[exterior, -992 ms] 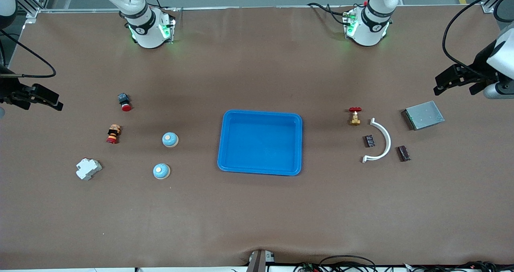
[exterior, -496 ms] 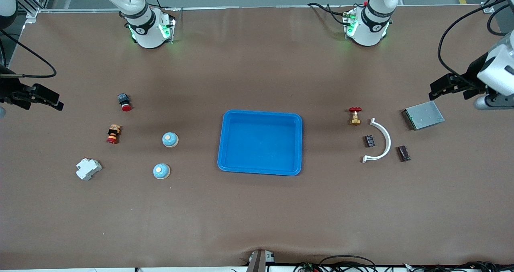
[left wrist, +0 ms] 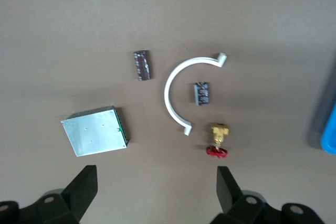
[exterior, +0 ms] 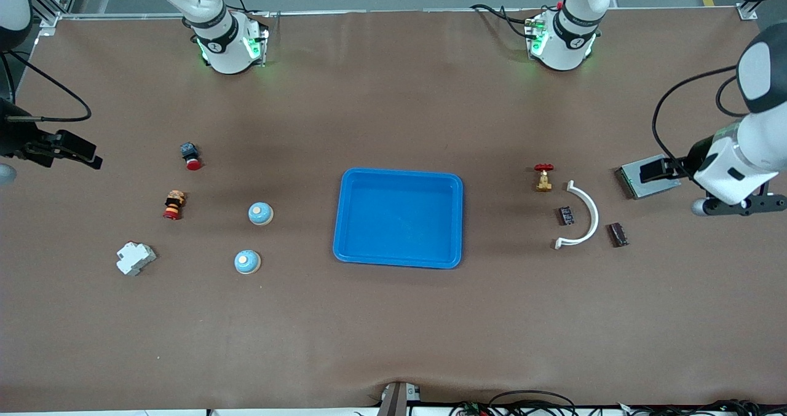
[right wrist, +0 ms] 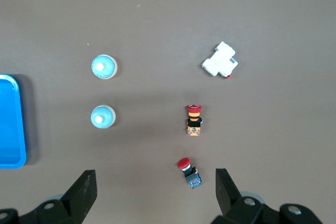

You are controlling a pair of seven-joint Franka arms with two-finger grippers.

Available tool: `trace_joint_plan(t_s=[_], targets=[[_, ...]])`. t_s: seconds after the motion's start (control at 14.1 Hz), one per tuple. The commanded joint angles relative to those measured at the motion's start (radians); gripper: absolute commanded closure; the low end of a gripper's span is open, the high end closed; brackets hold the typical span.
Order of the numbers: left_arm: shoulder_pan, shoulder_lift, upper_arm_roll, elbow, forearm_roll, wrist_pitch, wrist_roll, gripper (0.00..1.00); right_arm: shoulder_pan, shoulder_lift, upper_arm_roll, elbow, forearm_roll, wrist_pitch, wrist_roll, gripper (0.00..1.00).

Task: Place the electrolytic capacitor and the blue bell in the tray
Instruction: 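Reach the right gripper to a blue bell while the left gripper reaches a capacitor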

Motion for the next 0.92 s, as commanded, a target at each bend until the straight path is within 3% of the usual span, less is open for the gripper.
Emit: trace_joint_plan(t_s=[0.0,0.28,0.5,0.85], targets=[[0.013,0.067,0.000,0.018,0.020,0.047,-0.002,0.00,-0.006,-0.027,0.011,-0.103,0.020,0.069,0.021,0.00],[0.047,0.138,-0.003,0.019,0.015,0.093,0.008,0.00,0.005,-0.056,0.015,-0.281,0.050,0.236,0.032,0.00],[0.047,0.207,0.000,0.013,0.025,0.166,0.001,0.00,0.075,-0.055,0.017,-0.400,0.050,0.379,0.150,0.00],[0.053,0.270,0.000,-0.022,0.035,0.307,-0.002,0.00,0.198,-0.011,0.017,-0.465,0.048,0.540,0.348,0.00]])
